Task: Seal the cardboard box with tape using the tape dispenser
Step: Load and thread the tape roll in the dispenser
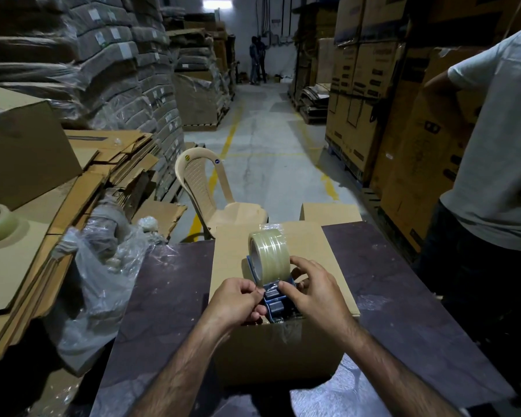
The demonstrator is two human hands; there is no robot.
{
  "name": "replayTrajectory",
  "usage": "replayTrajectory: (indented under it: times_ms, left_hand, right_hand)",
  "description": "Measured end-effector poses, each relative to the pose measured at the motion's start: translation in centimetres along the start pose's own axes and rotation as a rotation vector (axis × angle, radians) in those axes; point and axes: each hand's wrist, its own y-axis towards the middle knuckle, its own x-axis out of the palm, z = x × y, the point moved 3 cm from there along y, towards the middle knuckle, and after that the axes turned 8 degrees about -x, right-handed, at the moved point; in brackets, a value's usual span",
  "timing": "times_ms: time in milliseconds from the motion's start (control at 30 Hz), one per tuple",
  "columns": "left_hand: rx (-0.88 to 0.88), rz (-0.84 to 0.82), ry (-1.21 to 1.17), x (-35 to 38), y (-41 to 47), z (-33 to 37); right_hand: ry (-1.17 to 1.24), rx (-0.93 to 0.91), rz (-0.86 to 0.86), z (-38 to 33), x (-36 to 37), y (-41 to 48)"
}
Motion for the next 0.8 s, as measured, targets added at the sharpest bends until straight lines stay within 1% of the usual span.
replayTrajectory:
  times_ms: [100, 167, 367, 500, 667, 800]
  left_hand:
    - [-0.023, -0.049, -0.108, -0.3, 0.0, -0.1]
    - [-0.027, -0.073, -0.124, -0.4, -0.1, -0.1]
    - [-0.094, -0.015, -0.19, -0.1, 0.3, 0.0]
    - [-0.107, 0.001, -0.149, -0.1, 0.6, 0.1]
    - [-0.125, -0.015, -0.109, -0.2, 0.8, 0.1]
    - [-0.099, 0.069, -0.07, 0.1, 1.1, 0.0]
  right_hand:
    - [-0.011, -0.008, -0.006, -0.1, 0.1, 0.0]
    - [-0.019, -0.006, 0.001, 0.0, 0.1, 0.0]
    - [-0.025, -0.011, 0.001, 0.0, 0.0, -0.1]
    - [-0.018, -0.001, 0.006, 0.3, 0.1, -0.1]
    - [-0.04, -0.002, 0.007, 0.1, 0.0, -0.2]
    - [-0.038, -0.004, -0.006, 0.1, -0.1, -0.2]
